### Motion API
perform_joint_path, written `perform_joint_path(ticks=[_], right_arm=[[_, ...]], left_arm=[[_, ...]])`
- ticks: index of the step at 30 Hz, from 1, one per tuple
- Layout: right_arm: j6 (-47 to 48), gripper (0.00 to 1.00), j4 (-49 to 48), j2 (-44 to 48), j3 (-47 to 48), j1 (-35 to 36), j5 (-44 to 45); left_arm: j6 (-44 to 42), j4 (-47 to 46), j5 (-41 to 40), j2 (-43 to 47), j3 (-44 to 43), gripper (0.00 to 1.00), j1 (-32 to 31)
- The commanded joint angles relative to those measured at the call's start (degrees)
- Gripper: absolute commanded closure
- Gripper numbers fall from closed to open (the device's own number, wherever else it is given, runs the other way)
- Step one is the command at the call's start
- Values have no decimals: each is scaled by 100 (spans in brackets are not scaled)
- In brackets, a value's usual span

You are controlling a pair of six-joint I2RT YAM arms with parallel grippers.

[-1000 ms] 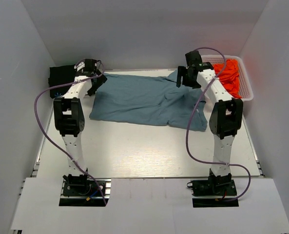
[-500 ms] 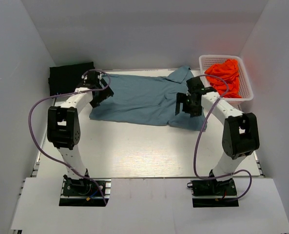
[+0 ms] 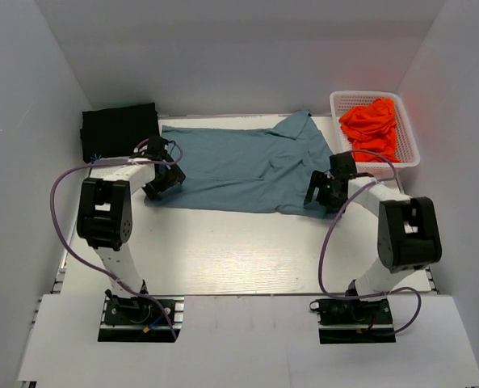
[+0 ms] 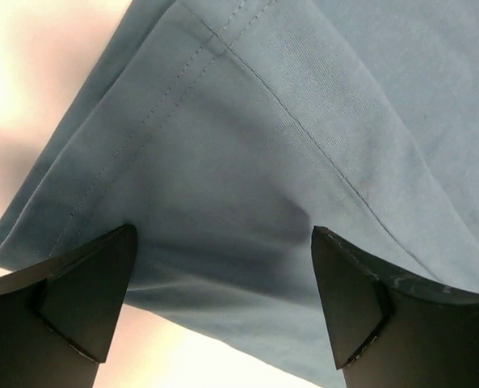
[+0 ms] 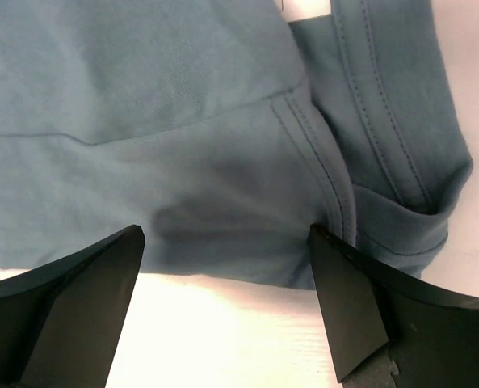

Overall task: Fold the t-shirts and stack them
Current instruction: Fold the flattened tshirt in 1/3 of the way

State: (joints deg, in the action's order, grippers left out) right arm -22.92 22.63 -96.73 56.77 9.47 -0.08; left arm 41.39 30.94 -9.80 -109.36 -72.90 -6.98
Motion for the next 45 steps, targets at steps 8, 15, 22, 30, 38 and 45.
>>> perform_joint_path(ticks=[8,15,22,30,38,45], right_arm=[[-872,12,1154,2420,-2557,46,-679],[-962,10,2403,4075,-2042,327,-555],[40,10,2317,2643,408,1335,278],[631,10,2166,140,1959,2751,1527],[683,14,2000,-1023,2883,3086,2075],[447,39,1920,-1725,3164,3157,2125]], left_arm=[[467,1089,495,2308,2569,0,-31],[520,1704,779,4422,3099,0,-31],[64,1872,66,4196,1579,0,-31],[1,2171,-39,4001,1515,0,-31],[1,2171,83,4511,1920,0,83],[1,2347,31,4336,1868,0,83]])
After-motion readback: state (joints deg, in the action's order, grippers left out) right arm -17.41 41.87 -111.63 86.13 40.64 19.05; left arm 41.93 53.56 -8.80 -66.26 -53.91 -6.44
